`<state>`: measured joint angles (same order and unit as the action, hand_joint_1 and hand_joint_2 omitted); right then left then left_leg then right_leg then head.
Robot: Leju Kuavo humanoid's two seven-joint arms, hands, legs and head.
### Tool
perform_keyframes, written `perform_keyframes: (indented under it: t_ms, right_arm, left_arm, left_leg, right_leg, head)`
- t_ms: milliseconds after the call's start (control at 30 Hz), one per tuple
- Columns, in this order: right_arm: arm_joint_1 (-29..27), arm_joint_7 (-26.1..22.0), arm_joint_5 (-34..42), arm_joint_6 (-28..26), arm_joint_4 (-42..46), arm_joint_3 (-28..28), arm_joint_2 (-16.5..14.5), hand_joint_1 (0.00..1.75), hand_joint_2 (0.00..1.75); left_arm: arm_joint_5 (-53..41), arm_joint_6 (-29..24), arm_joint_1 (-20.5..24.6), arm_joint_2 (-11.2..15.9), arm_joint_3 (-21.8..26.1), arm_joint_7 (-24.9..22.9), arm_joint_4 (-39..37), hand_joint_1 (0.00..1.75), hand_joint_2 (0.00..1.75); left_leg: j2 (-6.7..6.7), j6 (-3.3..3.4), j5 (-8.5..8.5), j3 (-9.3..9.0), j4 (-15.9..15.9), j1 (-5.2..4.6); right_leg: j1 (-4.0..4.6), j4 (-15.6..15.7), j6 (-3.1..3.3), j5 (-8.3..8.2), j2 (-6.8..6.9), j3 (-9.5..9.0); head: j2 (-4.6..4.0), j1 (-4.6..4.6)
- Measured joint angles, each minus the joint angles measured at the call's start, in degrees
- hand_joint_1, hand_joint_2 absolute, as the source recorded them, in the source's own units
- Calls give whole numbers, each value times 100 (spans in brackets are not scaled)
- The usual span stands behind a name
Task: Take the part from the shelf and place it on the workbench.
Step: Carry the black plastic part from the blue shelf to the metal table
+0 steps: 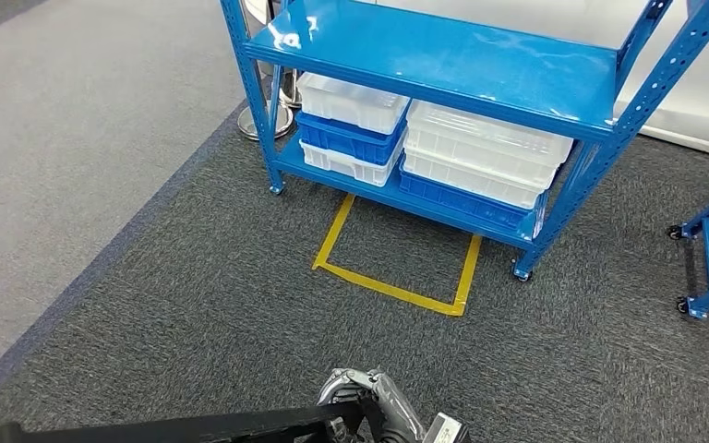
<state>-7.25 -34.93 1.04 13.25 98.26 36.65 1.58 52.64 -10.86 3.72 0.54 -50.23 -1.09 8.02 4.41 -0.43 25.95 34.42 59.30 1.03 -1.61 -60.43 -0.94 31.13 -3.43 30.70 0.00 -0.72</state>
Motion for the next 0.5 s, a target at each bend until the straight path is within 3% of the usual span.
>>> perform_keyframes:
  t_ms: [67,133,200,233,267,300,333,367,433,500]
  right_arm:
    - [-7,0,-2,-1,10,0,6,175,175]
    - [-6,-1,-3,-1,18,0,6,175,175]
    - [-10,-1,-3,-1,25,0,7,175,175]
    - [-13,0,-3,-1,27,0,7,175,175]
    - [-14,0,-3,-1,27,0,8,175,175]
    - [-15,0,-3,-1,27,0,8,175,175]
    - [-15,0,-3,-1,27,0,8,175,175]
    - [-14,0,-3,-1,28,0,8,175,175]
    - [-13,-1,-3,-1,33,0,9,175,175]
    - [-21,-8,-7,-8,39,1,11,175,175]
  left_arm:
    - [5,-4,-22,0,-1,-3,-1,0,175]
    - [8,-7,-33,-5,-2,-5,-2,0,175]
    - [8,-7,-15,-10,-2,-6,-2,0,175]
    - [8,-7,-8,-10,-2,-7,-2,0,175]
    - [8,-7,-8,-10,-3,-7,-2,0,175]
    - [8,-7,-12,-10,-3,-7,-2,0,175]
    - [9,-7,-17,-10,-4,-8,-2,0,175]
    - [9,-7,-22,-10,-4,-9,-2,0,175]
    - [9,-7,-18,-2,-4,-13,-2,0,175]
    - [13,-12,-7,8,-5,-38,-2,0,175]
  left_leg:
    - [38,-80,-35,44,-5,20]
    - [-121,-124,103,149,192,22]
    - [-327,-149,492,416,819,17]
    - [-364,-157,688,570,1202,19]
    - [-380,-157,810,672,1493,18]
    - [-389,-146,822,675,1593,15]
    - [-404,-124,727,562,1465,9]
    - [-439,-90,563,354,1142,-3]
    - [-638,5,314,-99,337,-67]
    - [-761,78,260,-275,-50,-132]
  right_leg:
    - [18,13,94,-53,109,25]
    - [18,41,182,-100,224,44]
    - [45,48,234,-127,356,83]
    - [66,45,247,-135,428,107]
    - [86,41,254,-139,498,127]
    - [105,39,258,-142,566,138]
    - [121,38,261,-142,629,138]
    - [136,38,262,-141,687,132]
    - [162,40,258,-137,799,119]
    - [175,48,229,-144,907,123]
  head:
    - [0,1]
    - [0,2]
    - [0,4]
    - [0,5]
    - [0,5]
    - [0,5]
    - [0,5]
    - [0,5]
    - [0,4]
    - [0,4]
